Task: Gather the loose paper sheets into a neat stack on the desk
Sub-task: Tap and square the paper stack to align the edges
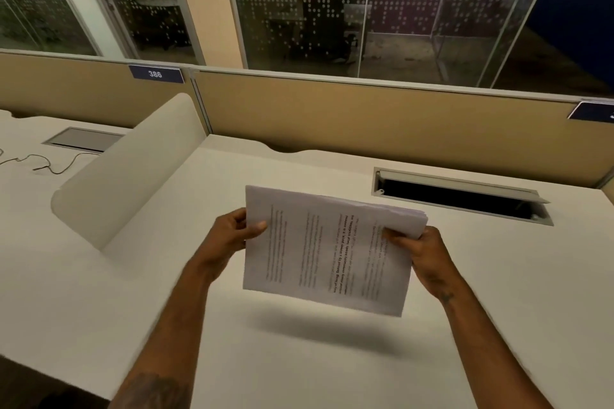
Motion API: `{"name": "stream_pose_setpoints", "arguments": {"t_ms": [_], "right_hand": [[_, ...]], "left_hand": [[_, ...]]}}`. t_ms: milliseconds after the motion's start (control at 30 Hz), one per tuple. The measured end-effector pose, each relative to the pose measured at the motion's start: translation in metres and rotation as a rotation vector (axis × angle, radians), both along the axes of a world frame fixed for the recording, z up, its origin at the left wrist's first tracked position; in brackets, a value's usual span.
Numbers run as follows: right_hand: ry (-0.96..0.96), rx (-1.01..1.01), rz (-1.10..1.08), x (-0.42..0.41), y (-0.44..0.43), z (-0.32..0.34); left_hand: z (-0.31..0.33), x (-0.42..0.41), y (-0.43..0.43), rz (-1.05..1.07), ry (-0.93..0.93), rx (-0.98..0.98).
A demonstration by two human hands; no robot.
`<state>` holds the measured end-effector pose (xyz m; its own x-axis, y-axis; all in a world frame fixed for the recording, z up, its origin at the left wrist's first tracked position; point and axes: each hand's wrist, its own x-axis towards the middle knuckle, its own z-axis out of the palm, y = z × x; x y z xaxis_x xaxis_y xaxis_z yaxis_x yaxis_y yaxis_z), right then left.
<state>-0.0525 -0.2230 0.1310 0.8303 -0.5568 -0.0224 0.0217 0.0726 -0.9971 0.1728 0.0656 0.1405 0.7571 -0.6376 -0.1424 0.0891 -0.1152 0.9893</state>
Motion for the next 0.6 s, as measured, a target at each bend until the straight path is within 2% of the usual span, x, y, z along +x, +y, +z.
{"name": "stream_pose_setpoints", "arguments": {"t_ms": [233, 433, 600], "right_hand": [[0.103, -0.061, -0.013, 0.003, -0.004, -0.018], [0.213, 0.052, 0.037, -0.006, 0.013, -0.065], [0.236, 0.06, 0.033, -0.004, 0.019, -0.076]], "left_hand": [[-0.038, -0.043, -0.029, 0.326, -0.015, -0.127], [-0.087, -0.076, -0.022, 0.415, 0.05, -0.027], [-0.095, -0.074, -0.017, 0.454, 0.046, -0.019]]}}
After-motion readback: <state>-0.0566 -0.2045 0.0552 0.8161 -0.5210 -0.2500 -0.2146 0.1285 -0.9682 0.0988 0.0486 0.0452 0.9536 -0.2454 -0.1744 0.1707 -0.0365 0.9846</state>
